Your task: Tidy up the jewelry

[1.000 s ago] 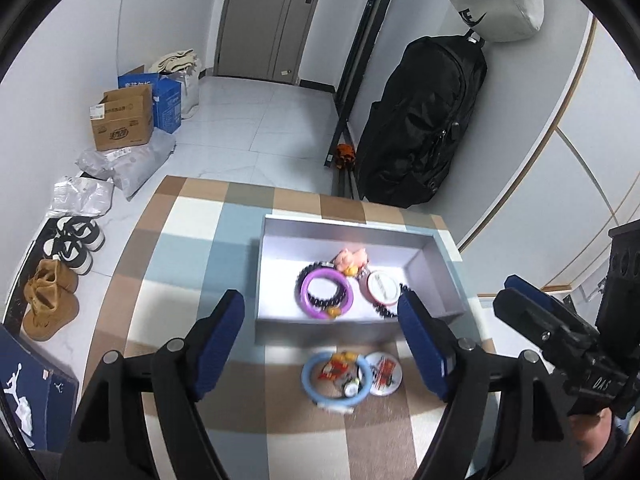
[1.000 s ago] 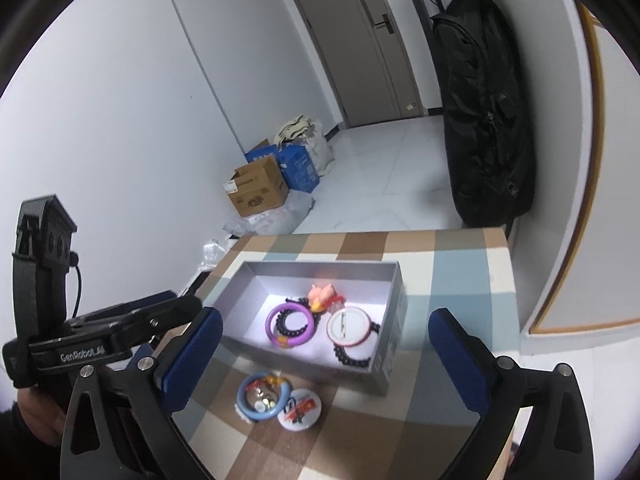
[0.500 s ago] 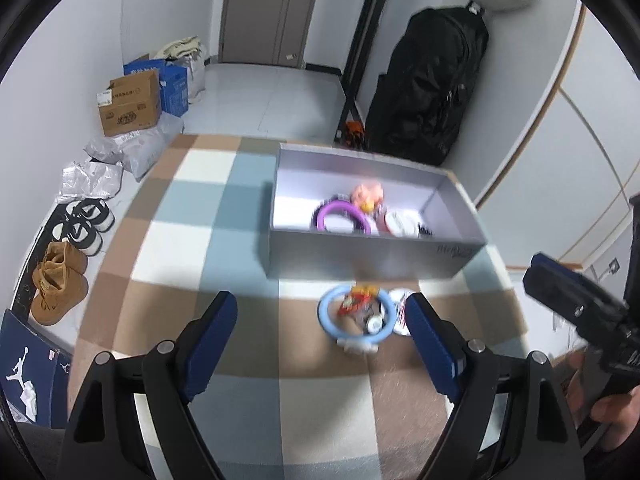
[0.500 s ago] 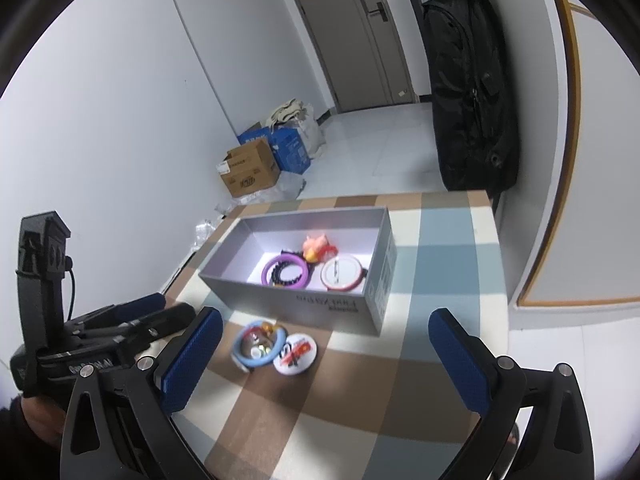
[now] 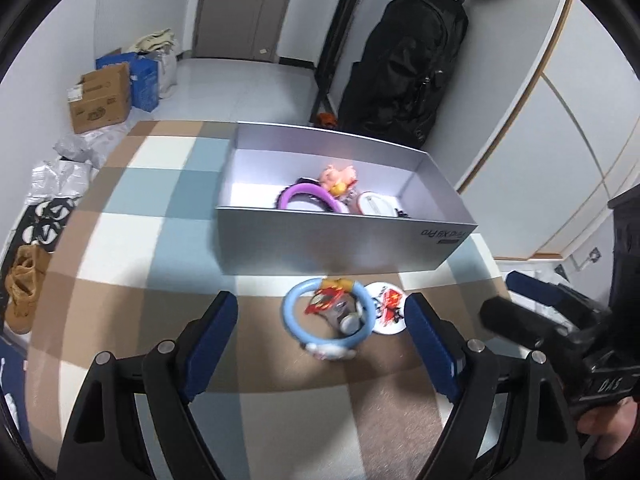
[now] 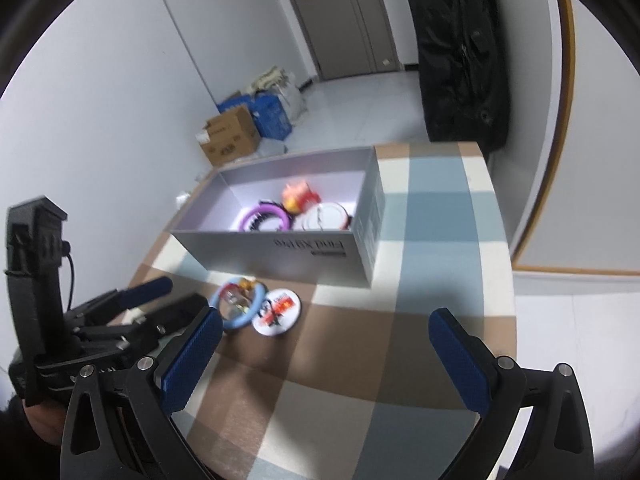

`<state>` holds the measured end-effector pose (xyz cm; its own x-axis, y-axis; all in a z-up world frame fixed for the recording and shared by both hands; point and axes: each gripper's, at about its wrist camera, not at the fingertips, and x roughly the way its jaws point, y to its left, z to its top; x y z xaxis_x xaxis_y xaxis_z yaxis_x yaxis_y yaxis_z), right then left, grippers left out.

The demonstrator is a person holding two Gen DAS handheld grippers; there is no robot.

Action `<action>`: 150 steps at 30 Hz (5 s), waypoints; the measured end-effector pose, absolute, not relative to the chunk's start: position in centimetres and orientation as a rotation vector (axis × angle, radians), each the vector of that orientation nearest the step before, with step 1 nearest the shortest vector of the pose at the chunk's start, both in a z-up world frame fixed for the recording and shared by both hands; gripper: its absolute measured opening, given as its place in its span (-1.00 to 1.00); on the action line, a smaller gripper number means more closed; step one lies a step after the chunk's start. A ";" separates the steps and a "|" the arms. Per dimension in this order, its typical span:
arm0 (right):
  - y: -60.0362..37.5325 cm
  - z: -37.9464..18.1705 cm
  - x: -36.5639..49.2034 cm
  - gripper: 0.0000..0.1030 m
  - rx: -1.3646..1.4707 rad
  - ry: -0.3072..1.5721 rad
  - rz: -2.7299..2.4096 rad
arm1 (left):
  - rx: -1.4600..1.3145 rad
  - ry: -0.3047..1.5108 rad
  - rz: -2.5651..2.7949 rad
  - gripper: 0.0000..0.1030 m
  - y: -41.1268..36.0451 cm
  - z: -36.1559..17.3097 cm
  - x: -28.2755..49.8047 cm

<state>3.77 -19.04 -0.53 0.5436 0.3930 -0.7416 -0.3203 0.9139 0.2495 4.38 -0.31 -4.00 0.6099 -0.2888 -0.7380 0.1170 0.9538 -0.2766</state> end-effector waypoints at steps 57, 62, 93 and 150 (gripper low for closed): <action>-13.1 -1.3 3.0 0.80 0.051 0.946 0.705 | -0.469 0.984 -0.429 -0.84 3.5 -4.7 5.1; -11.6 -1.8 2.6 0.19 0.008 0.955 0.713 | -0.442 1.006 -0.441 -0.84 3.0 -4.9 5.2; -13.0 -2.6 3.0 -0.03 -0.018 1.006 0.678 | -0.424 0.920 -0.386 -0.84 4.4 -3.1 3.9; -15.3 4.9 13.0 -0.78 0.185 0.802 0.666 | -0.409 0.865 -0.416 -0.84 3.0 0.5 12.3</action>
